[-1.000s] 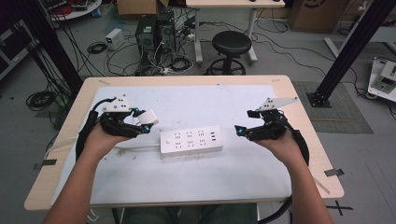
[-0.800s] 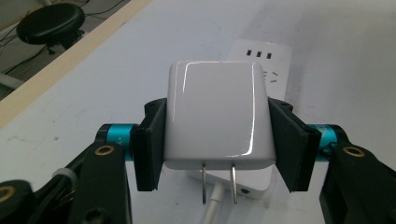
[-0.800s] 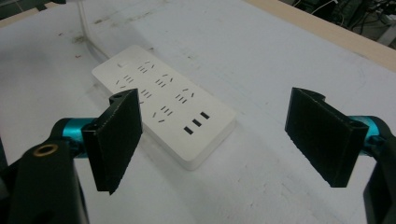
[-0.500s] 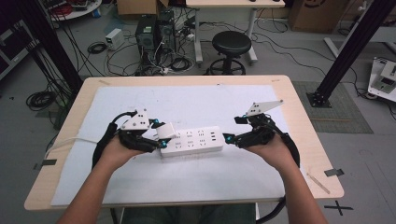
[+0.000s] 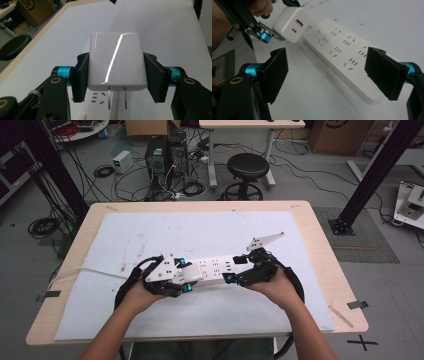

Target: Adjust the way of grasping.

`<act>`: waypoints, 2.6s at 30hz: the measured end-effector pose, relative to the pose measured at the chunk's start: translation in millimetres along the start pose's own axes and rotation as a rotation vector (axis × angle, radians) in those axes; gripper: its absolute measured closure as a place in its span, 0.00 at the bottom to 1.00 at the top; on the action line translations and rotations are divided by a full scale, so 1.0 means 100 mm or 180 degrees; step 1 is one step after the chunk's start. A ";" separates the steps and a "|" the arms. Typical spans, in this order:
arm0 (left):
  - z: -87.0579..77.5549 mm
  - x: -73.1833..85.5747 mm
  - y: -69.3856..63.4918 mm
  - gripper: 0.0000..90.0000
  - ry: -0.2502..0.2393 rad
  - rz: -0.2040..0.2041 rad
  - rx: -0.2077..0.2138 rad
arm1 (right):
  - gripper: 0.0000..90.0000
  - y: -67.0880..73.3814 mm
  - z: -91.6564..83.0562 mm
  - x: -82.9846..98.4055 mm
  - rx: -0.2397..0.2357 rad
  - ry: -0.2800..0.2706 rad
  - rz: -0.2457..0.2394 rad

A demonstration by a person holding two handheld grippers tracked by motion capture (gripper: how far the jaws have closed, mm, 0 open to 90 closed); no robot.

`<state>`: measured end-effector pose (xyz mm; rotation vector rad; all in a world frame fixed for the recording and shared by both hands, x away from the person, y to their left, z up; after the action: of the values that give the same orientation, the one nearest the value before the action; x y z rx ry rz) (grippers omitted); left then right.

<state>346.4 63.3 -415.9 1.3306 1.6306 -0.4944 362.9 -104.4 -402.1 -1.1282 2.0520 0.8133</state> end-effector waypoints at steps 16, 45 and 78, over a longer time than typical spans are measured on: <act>0.08 -0.08 -0.20 0.47 -0.0175 0.0466 -0.0121 | 0.21 0.19 0.35 -0.03 -0.0610 0.0032 0.0329; 0.17 -0.17 -0.29 0.47 -0.0210 0.0655 -0.0206 | 0.52 0.36 0.55 -0.06 -0.1192 0.0032 0.0489; -0.13 -0.12 0.12 0.21 -0.0056 0.0015 -0.0528 | 0.70 0.09 0.16 -0.20 -0.0756 -0.0169 0.0452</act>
<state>351.2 70.9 -396.6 1.2034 1.6171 -0.3587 367.1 -79.3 -394.5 -1.0808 2.0483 1.1703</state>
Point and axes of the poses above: each handheld gripper's, and its own axes: z roughly forward along the jaws, x roughly out of its underside, y roughly to its left, the point moved 9 cm from there along z, roughly forward along the jaws, and after that the axes turned 4 degrees about -z, right-handed, at the moved point
